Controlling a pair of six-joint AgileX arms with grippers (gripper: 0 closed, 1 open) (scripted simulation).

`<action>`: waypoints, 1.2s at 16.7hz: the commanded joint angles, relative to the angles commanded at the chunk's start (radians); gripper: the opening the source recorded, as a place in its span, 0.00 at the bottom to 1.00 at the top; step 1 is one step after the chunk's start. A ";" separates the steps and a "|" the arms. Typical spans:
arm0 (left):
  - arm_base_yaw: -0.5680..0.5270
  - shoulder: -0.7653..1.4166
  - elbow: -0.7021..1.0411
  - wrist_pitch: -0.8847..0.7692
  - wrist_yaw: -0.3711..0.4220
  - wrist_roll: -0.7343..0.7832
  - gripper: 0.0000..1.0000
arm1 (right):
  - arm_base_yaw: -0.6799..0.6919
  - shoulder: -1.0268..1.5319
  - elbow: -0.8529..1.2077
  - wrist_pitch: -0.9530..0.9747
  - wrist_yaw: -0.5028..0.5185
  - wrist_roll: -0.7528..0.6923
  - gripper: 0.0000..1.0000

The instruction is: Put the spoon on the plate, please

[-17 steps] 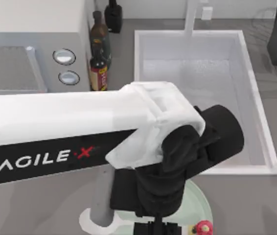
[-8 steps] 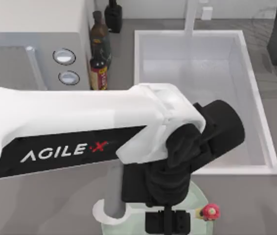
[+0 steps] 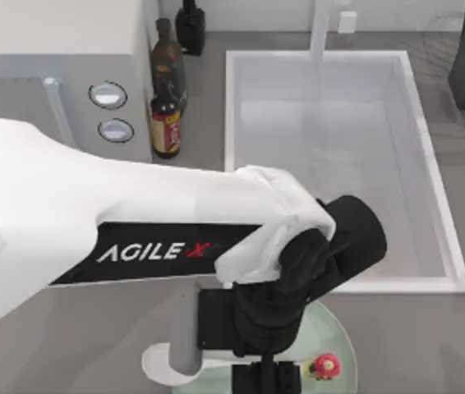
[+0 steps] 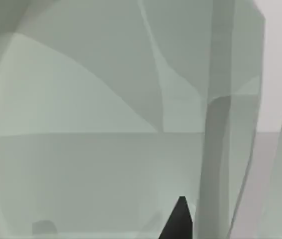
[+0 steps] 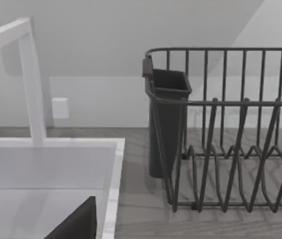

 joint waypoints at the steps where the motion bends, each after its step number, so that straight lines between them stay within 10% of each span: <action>1: 0.000 0.000 0.000 0.000 0.000 0.000 0.00 | 0.000 0.000 0.000 0.000 0.000 0.000 1.00; 4: 0.000 0.000 0.000 0.000 0.000 0.000 0.00 | 0.000 0.000 0.000 0.000 0.000 0.000 1.00; 17: 0.000 0.000 0.000 0.000 0.000 0.000 0.98 | 0.000 0.000 0.000 0.000 0.000 0.000 1.00; 20: 0.000 0.000 0.000 0.000 0.000 0.000 1.00 | 0.000 0.000 0.000 0.000 0.000 0.000 1.00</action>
